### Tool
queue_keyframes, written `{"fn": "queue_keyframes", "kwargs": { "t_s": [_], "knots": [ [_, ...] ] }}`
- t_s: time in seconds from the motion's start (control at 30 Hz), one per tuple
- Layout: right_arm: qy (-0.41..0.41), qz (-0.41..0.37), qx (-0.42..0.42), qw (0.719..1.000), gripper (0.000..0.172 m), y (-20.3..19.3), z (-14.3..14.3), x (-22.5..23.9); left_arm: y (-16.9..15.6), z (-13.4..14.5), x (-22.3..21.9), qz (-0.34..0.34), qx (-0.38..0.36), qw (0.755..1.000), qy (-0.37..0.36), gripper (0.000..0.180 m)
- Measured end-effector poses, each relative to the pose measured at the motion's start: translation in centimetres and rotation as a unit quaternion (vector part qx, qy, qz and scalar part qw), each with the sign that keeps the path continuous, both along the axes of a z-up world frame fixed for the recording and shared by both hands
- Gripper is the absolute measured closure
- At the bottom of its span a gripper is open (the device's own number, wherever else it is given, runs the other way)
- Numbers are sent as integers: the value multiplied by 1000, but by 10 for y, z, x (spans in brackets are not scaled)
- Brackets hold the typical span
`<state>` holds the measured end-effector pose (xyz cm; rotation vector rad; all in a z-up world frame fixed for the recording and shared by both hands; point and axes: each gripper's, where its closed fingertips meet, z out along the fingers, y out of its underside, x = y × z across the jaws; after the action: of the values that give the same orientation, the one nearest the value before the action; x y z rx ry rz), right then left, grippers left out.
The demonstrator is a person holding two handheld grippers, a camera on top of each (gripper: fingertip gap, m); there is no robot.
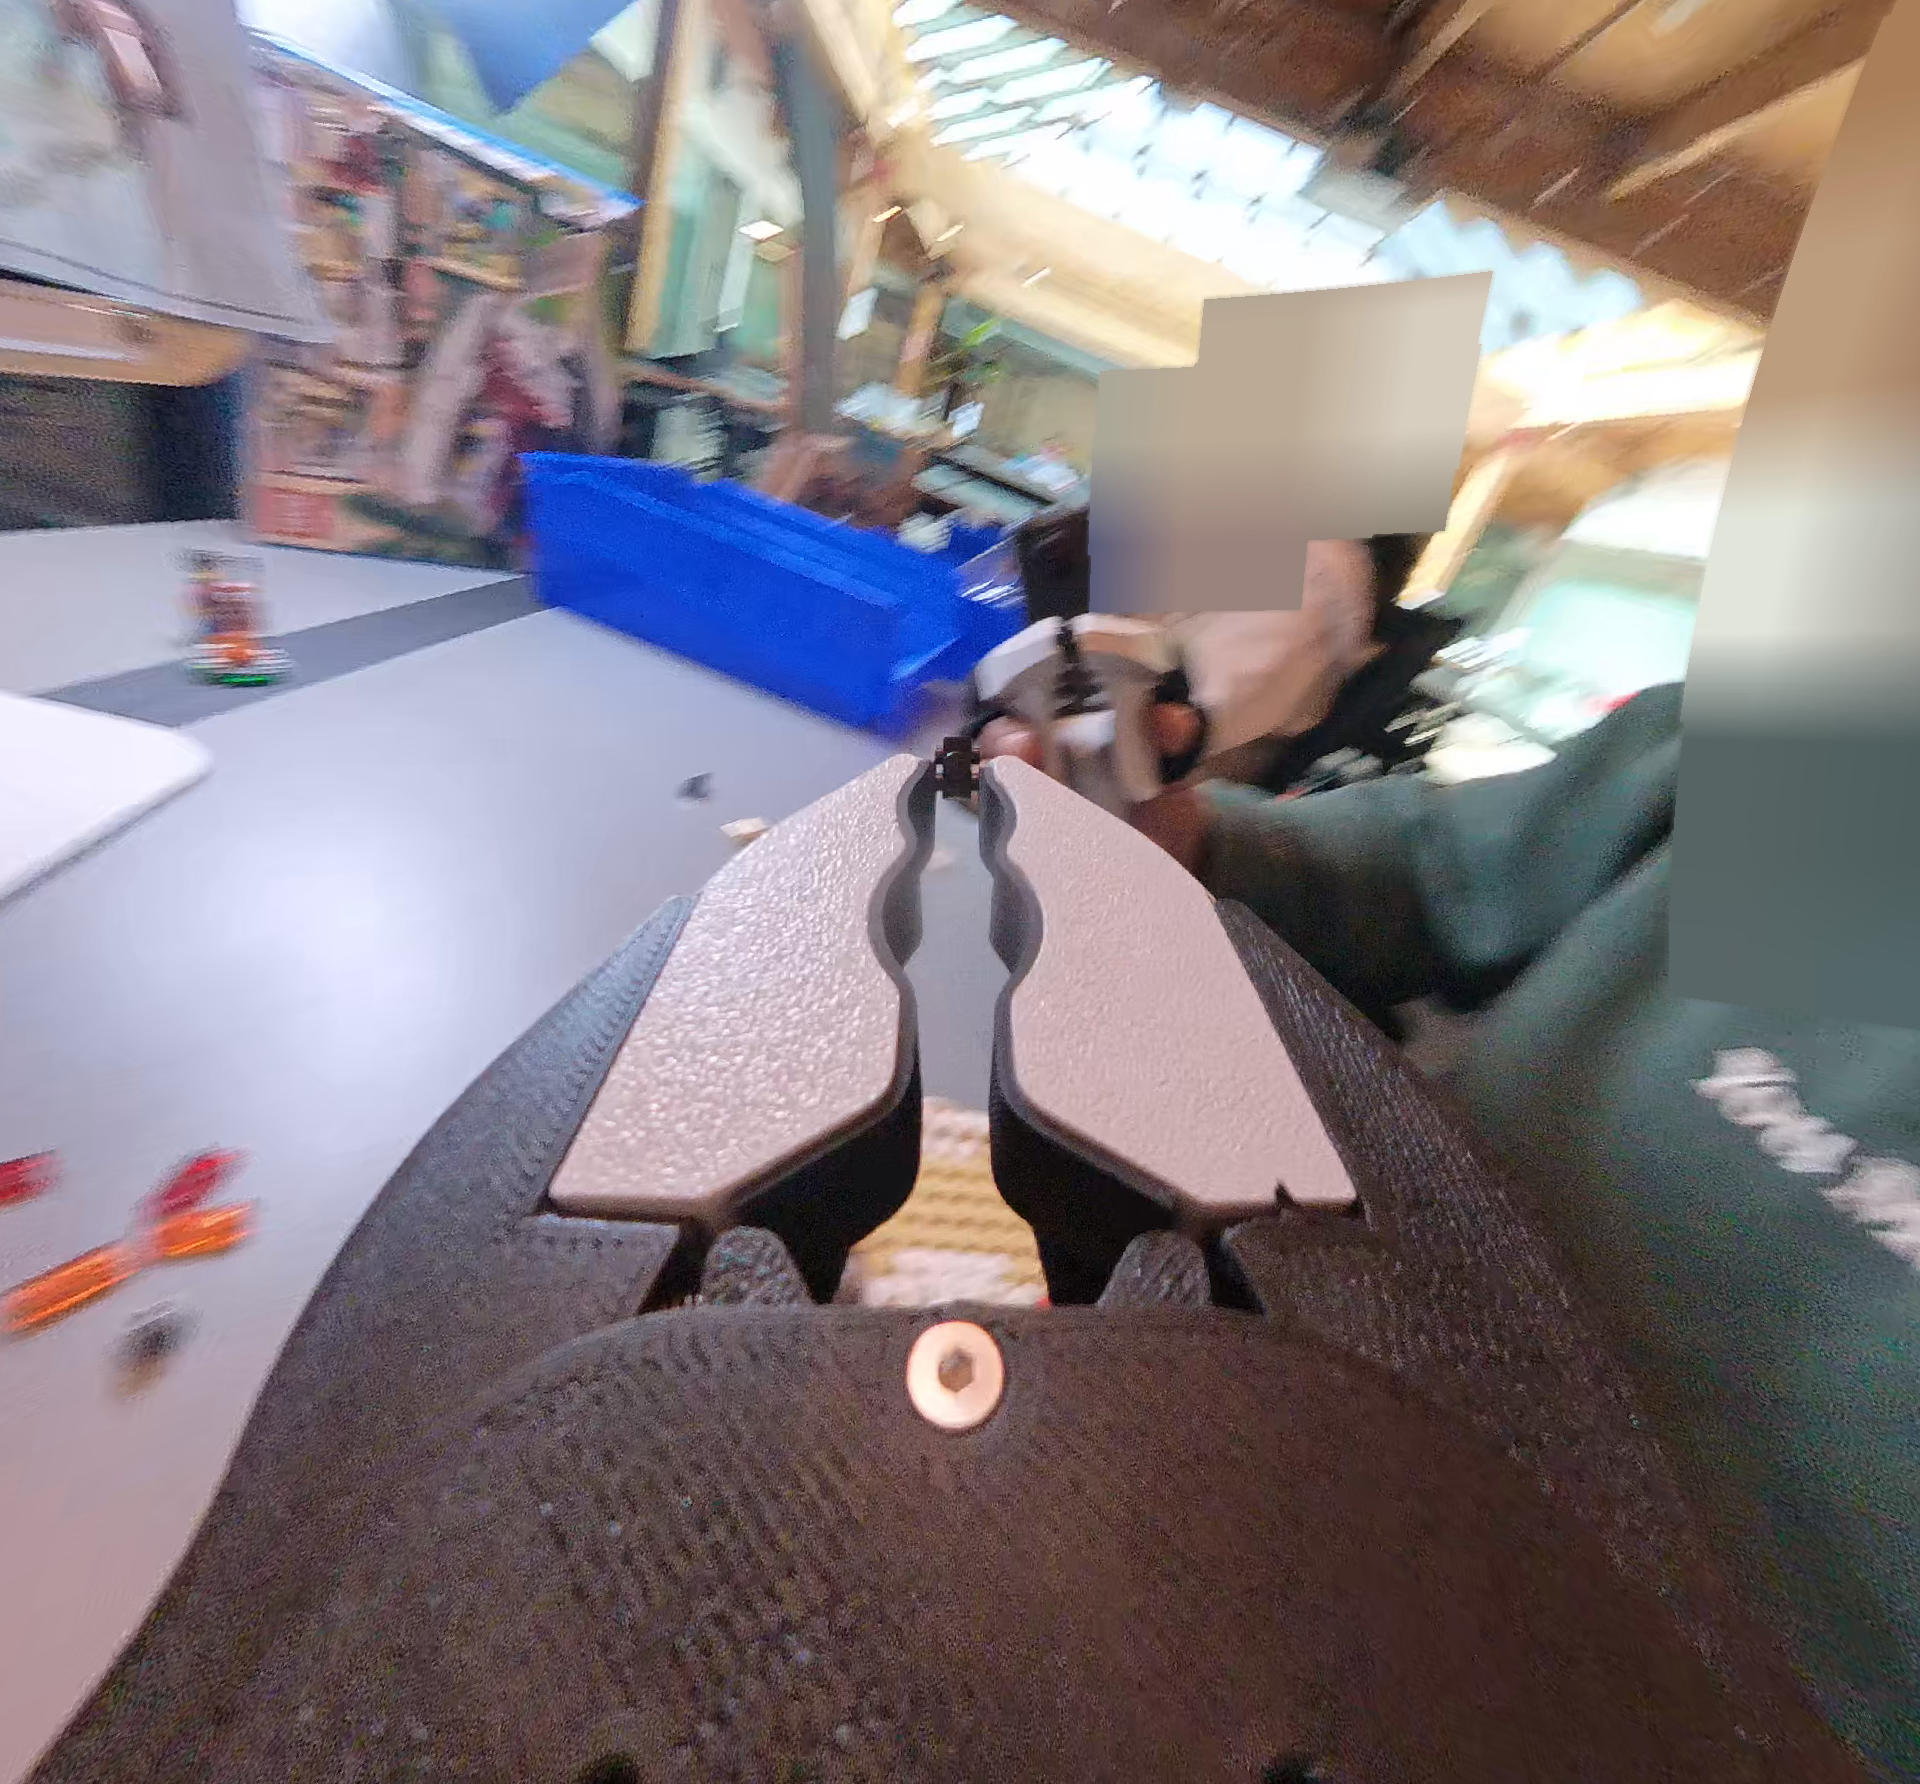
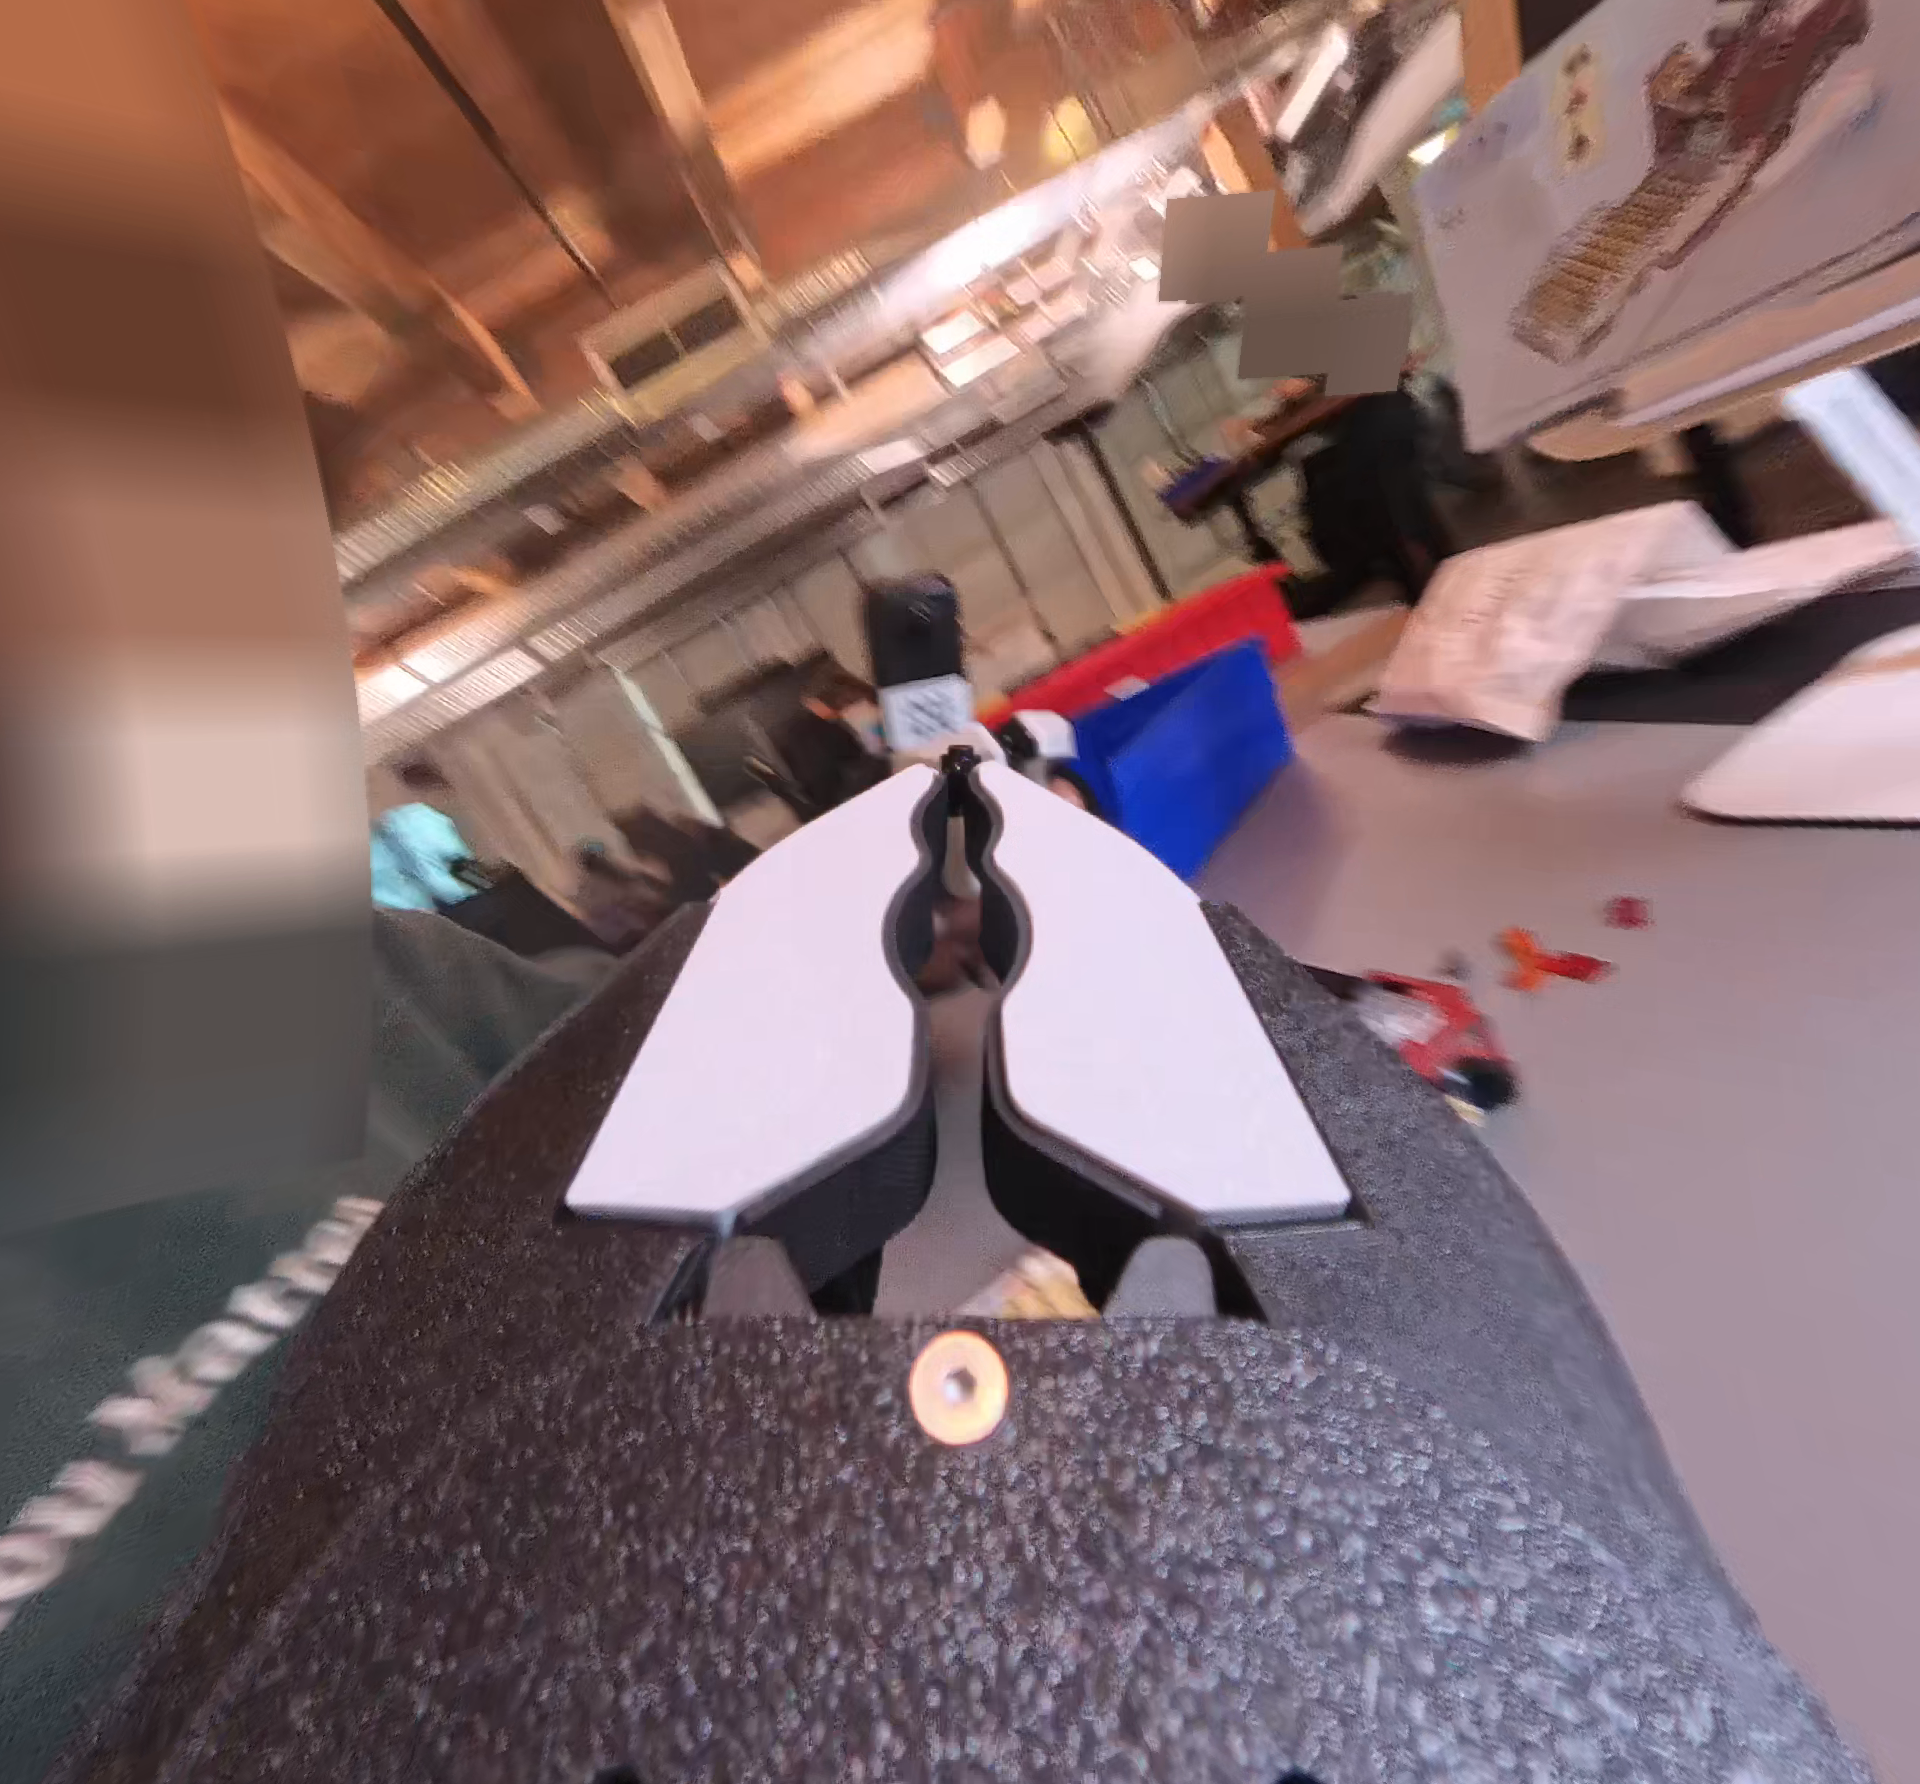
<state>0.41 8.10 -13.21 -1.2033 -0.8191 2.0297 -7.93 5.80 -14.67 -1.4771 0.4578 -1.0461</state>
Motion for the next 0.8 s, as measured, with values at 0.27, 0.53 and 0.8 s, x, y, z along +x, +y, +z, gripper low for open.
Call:
{"fn": "queue_keyframes", "kwargs": {
  "t_s": [0.27,0.53,0.8],
  "knots": [
    [-208,-202,322,901,168,13,-51,-29,61,-50,-72,289,40,883,368,173],
    [-227,-181,283,914,169,21,-66,-26,104,-147,-120,212,-143,856,449,172],
    [-228,-165,275,919,169,22,-70,-23,93,-162,-105,138,-193,882,407,144]
  ]
}}
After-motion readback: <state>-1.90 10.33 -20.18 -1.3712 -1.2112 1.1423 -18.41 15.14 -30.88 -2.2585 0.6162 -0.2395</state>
